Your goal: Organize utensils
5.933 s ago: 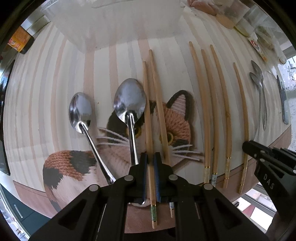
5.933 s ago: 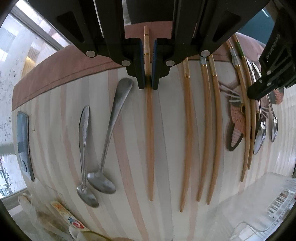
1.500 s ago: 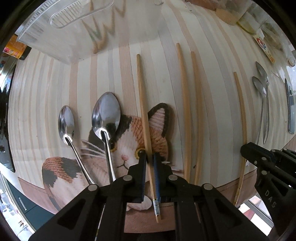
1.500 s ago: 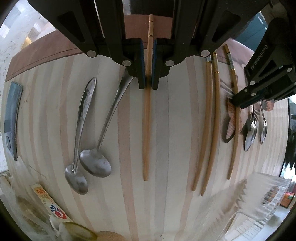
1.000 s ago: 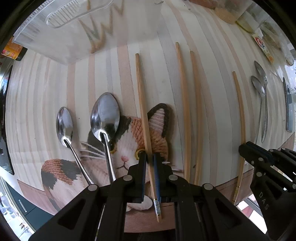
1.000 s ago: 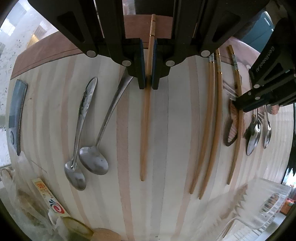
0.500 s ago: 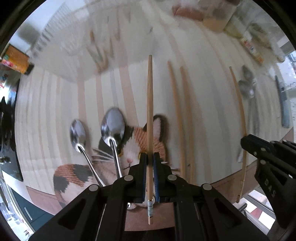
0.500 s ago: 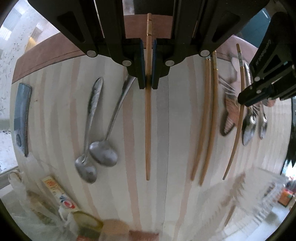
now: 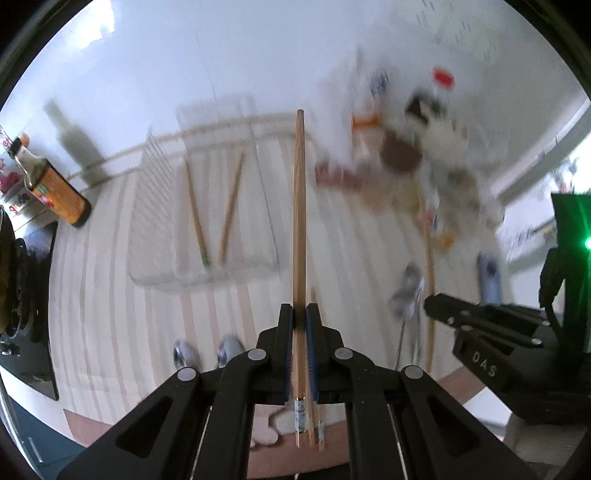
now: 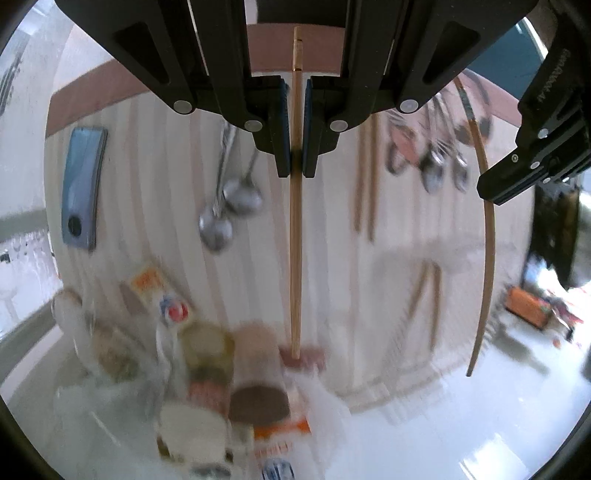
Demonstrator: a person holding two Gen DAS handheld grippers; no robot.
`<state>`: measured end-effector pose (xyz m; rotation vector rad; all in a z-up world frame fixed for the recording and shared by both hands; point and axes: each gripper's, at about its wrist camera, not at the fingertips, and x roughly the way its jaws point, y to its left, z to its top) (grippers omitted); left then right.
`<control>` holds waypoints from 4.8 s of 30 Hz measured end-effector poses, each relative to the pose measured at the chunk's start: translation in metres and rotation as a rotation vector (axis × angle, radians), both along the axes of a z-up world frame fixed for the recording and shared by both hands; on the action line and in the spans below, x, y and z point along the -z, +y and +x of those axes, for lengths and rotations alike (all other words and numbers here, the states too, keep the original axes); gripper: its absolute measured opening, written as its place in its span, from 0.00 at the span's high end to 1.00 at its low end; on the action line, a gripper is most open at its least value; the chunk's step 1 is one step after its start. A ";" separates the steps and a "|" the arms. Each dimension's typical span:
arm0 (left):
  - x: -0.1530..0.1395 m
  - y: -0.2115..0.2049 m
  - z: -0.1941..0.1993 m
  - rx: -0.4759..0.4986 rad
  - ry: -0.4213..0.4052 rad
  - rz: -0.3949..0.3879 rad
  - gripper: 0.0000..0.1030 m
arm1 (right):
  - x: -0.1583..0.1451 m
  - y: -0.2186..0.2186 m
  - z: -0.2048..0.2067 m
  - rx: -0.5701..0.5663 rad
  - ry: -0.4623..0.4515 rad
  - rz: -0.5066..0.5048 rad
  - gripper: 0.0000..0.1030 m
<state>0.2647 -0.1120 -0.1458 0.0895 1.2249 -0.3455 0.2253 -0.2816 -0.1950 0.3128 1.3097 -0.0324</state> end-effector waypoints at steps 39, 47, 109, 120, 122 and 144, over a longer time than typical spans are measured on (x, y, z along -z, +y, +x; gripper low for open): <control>0.008 0.116 0.117 -0.355 -0.094 0.131 0.11 | -0.013 0.040 0.165 -0.032 -0.018 0.069 0.53; 0.047 0.122 0.063 -0.384 -0.102 0.205 0.00 | 0.040 0.030 0.076 0.027 0.046 0.077 0.48; 0.184 0.010 -0.028 -0.106 0.298 0.204 0.92 | 0.130 0.008 -0.043 -0.092 0.257 -0.005 0.92; 0.181 0.002 -0.031 -0.089 0.286 0.212 0.96 | 0.127 0.016 -0.028 -0.092 0.248 -0.028 0.93; 0.179 0.000 -0.034 -0.081 0.278 0.224 0.96 | 0.129 0.021 -0.029 -0.081 0.240 -0.032 0.93; 0.109 0.016 -0.025 -0.099 0.269 -0.026 0.98 | 0.029 -0.015 -0.009 -0.014 0.067 0.032 0.93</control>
